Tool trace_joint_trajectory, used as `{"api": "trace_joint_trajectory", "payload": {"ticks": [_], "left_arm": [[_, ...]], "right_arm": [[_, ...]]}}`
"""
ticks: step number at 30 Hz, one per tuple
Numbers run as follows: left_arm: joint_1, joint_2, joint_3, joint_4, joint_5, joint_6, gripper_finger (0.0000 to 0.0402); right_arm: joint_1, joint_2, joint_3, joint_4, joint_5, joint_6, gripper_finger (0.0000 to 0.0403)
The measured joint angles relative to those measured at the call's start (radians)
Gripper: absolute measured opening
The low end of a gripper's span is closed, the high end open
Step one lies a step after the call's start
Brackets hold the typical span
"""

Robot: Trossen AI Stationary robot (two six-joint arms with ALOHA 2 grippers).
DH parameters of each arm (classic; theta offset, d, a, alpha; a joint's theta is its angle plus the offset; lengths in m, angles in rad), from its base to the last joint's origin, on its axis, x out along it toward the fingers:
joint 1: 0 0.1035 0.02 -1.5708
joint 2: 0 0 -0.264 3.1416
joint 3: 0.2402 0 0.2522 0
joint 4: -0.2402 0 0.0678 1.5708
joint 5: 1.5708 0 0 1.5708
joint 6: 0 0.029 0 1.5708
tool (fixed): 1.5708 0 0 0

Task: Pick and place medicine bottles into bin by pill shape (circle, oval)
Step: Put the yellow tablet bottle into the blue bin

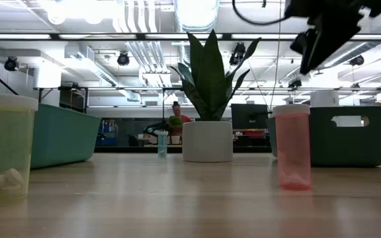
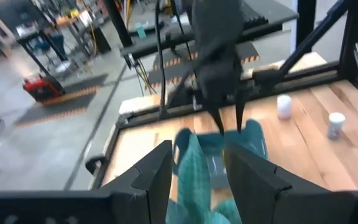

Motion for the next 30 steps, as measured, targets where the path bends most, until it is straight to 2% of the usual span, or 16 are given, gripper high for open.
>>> {"api": "trace_joint_trajectory", "payload": {"ticks": [10,17,22,30], "left_arm": [[0.001,0.0,0.0,-0.151,0.0,-0.107,0.0131],[-0.009,0.0,0.0,-0.278,0.027,-0.311,0.0131],[-0.068,0.003,0.001,-0.369,0.095,-0.499,0.013],[-0.21,0.069,0.056,-0.432,0.101,-0.706,0.0129]], "right_arm": [[0.12,-0.084,-0.044,0.241,0.135,-0.038,0.0101],[0.17,-0.071,-0.106,0.53,0.133,-0.171,0.0087],[0.193,-0.036,-0.11,0.605,0.133,-0.242,0.0079],[0.21,0.006,-0.123,0.767,0.128,-0.384,0.0069]]}}
